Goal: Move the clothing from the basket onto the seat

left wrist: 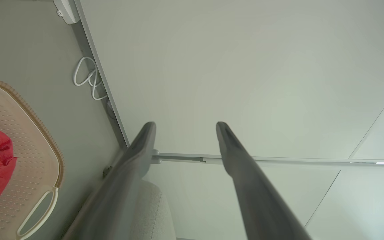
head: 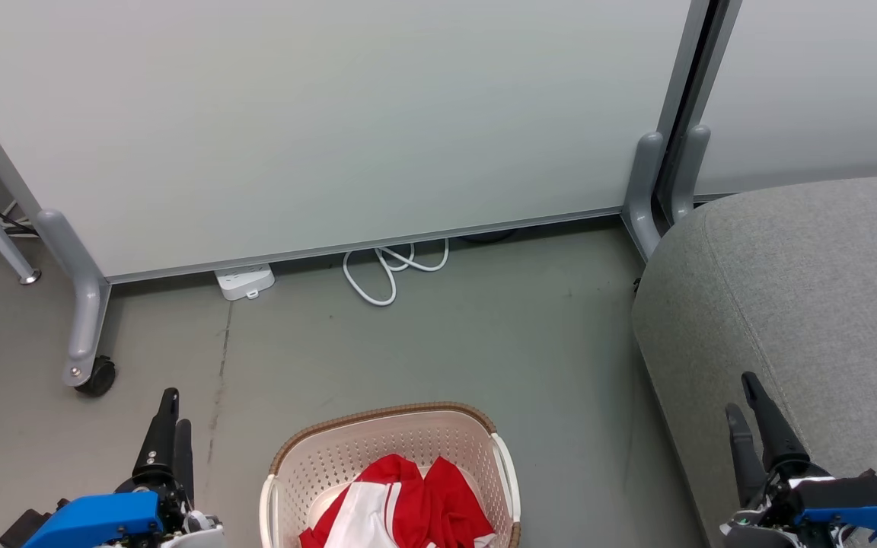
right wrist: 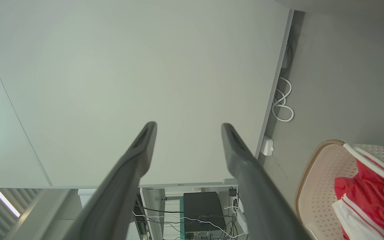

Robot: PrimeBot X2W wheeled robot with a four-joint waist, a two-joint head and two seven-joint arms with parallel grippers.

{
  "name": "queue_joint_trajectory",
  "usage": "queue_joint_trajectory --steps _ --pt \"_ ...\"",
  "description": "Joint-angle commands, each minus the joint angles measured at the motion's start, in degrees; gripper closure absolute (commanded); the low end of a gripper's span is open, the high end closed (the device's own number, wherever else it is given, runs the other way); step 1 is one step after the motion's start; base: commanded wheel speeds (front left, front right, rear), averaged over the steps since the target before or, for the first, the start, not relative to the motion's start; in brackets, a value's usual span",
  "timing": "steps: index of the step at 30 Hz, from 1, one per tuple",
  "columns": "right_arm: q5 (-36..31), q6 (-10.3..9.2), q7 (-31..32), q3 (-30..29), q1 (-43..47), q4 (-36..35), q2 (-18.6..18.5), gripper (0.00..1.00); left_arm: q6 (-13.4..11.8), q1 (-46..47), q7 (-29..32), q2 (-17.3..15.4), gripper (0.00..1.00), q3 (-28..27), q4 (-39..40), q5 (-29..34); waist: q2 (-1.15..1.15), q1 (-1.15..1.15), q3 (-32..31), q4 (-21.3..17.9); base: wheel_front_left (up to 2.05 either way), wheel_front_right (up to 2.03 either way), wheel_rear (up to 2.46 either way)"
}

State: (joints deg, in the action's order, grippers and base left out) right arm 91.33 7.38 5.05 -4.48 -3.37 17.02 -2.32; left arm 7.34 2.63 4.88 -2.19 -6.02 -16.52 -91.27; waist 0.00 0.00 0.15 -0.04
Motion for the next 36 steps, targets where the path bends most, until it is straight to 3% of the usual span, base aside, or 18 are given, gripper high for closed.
queue_joint_trajectory --steps 1,20,36 --pt "-1.19 0.02 -0.66 0.56 -1.95 -0.65 -0.23 0.00 -0.14 1.23 -0.53 -0.41 0.00 0.28 1.27 1.14 0.00 0.00 0.00 -0.02 0.00 0.00 0.00" --pt "-25.76 0.05 -5.55 3.68 -3.44 -0.58 -0.35 0.00 -2.89 -0.73 -5.40 -0.81 0.00 2.42 4.47 26.35 0.00 0.00 0.01 -0.10 0.00 0.00 0.00" --pt "-41.29 0.07 -8.94 6.44 -4.63 0.57 -0.44 0.00 -4.34 -2.05 -8.80 -1.57 0.00 4.45 5.45 42.27 0.00 0.00 -0.13 -0.21 0.00 0.00 0.00"
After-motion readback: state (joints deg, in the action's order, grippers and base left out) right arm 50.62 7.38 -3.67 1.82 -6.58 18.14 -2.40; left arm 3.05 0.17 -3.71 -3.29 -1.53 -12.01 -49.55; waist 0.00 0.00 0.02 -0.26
